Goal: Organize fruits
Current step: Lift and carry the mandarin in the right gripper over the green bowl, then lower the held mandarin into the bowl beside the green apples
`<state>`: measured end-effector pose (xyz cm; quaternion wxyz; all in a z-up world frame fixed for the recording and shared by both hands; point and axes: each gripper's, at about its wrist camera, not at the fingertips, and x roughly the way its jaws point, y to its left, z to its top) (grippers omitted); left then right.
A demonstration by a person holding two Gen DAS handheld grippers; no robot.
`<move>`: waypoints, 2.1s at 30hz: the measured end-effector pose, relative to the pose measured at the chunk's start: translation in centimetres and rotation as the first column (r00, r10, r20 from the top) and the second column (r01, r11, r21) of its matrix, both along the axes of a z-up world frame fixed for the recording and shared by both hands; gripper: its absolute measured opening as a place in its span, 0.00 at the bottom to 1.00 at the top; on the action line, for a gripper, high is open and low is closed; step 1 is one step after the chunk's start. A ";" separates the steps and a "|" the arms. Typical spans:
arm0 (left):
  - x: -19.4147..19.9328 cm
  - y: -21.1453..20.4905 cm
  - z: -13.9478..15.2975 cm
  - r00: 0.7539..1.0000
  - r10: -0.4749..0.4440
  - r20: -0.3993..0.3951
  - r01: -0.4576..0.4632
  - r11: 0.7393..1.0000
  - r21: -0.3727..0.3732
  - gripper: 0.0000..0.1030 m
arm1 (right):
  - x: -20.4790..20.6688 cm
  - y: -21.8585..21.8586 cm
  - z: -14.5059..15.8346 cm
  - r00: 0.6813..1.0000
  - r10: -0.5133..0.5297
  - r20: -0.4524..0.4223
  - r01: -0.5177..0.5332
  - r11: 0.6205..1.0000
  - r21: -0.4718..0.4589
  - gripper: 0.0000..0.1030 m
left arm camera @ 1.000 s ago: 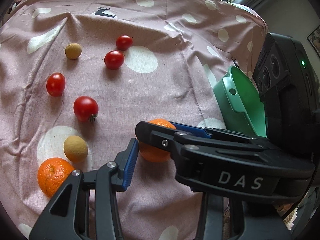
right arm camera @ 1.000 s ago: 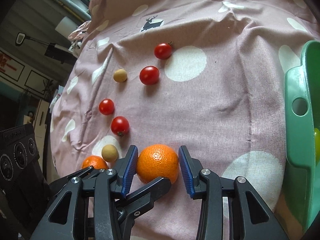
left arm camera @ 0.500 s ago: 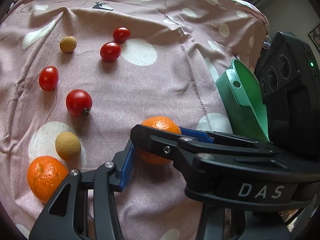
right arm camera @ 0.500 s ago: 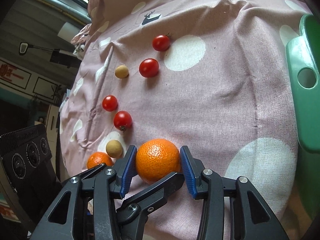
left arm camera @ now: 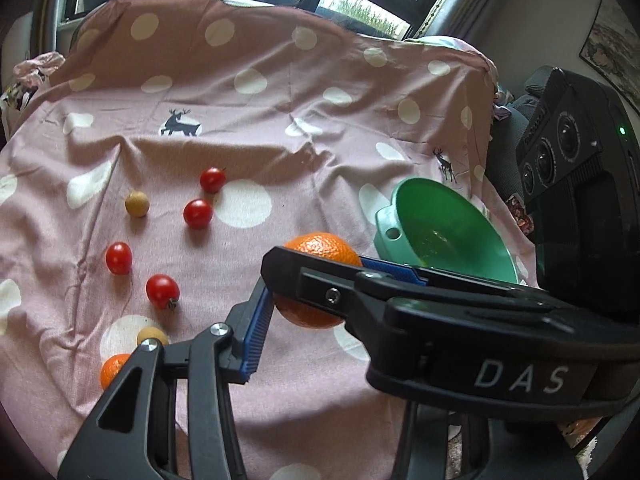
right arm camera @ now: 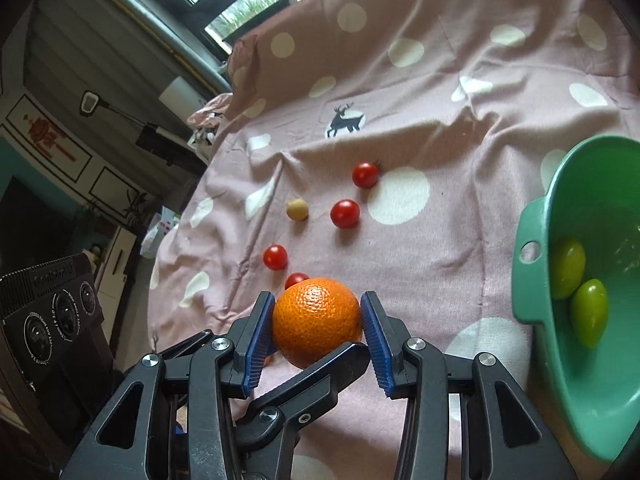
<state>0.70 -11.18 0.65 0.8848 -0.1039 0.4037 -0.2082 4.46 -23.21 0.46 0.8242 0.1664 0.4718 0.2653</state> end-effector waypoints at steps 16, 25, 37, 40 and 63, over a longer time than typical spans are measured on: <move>0.4 -9.2 3.8 0.974 -0.179 0.137 0.178 0.984 0.015 0.43 | -2.2 -9.0 4.7 0.959 -0.237 0.154 0.230 0.971 0.065 0.45; 1.5 -13.4 3.3 0.957 -0.268 0.113 0.268 0.963 0.010 0.43 | -2.3 -13.7 4.2 0.927 -0.349 0.134 0.342 0.937 0.071 0.45; 3.4 -17.0 0.9 0.942 -0.336 0.022 0.337 0.941 -0.024 0.43 | -1.6 -17.5 1.9 0.898 -0.437 0.047 0.435 0.899 0.043 0.45; 3.6 -17.3 0.2 0.941 -0.340 0.000 0.339 0.940 -0.040 0.42 | -1.4 -17.9 1.3 0.894 -0.448 0.026 0.448 0.894 0.021 0.45; 4.8 -18.0 -2.4 0.929 -0.354 -0.107 0.346 0.934 -0.092 0.43 | -0.2 -18.1 -0.8 0.880 -0.471 -0.055 0.466 0.881 -0.085 0.45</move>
